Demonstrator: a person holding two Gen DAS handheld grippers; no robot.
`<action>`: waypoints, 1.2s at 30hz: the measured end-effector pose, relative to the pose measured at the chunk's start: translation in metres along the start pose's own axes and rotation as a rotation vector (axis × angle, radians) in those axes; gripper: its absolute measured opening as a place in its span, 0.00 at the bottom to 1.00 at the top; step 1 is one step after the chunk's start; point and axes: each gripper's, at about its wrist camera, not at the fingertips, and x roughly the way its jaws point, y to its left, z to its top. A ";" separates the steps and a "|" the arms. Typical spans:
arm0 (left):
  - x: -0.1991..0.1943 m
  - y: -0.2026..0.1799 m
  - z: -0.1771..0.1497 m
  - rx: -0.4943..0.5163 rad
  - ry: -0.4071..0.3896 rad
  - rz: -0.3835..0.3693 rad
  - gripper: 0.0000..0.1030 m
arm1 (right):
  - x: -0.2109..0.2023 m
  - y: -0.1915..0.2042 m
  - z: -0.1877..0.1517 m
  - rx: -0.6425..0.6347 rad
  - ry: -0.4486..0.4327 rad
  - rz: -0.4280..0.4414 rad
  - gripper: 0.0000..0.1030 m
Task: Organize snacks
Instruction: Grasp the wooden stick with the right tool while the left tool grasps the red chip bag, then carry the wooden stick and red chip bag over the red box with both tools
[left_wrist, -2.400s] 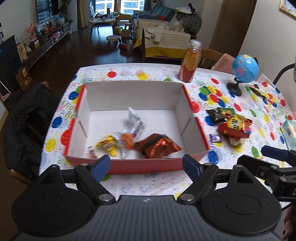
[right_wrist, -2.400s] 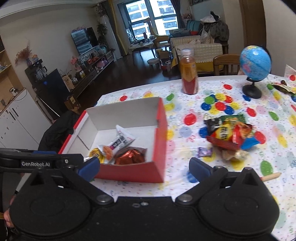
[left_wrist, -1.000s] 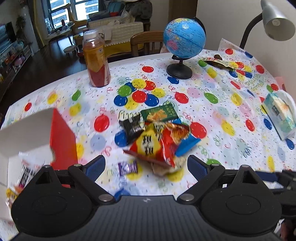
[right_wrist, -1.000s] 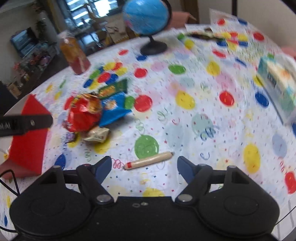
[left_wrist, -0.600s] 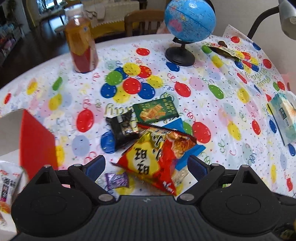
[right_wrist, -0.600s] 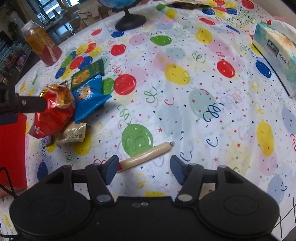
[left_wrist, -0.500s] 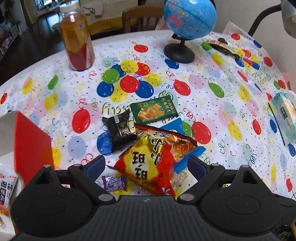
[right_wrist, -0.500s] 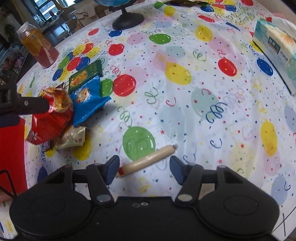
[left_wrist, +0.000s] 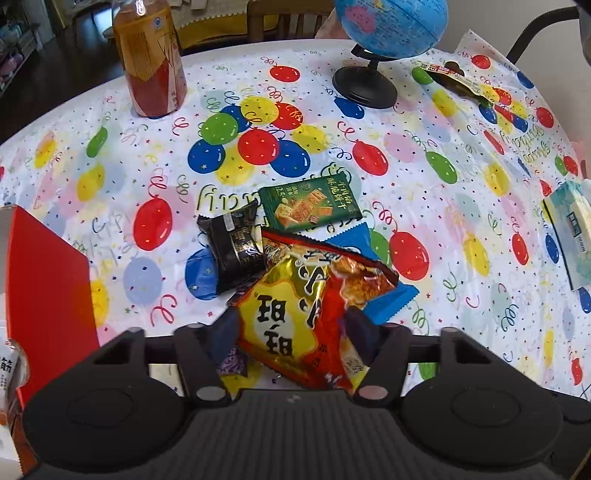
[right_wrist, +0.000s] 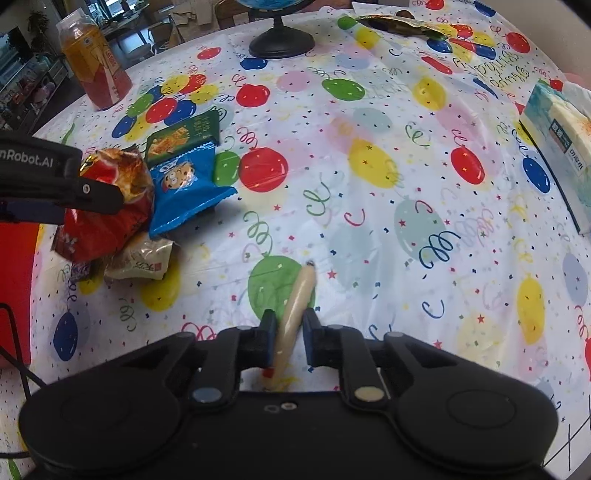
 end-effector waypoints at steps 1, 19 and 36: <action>-0.001 0.000 -0.001 0.001 -0.004 -0.003 0.51 | 0.000 0.000 -0.001 -0.005 -0.002 0.000 0.09; -0.052 0.022 -0.035 -0.064 -0.091 -0.008 0.29 | -0.055 -0.008 -0.017 0.005 -0.112 0.090 0.09; -0.141 0.082 -0.093 -0.183 -0.201 0.000 0.25 | -0.125 0.074 -0.025 -0.180 -0.189 0.260 0.09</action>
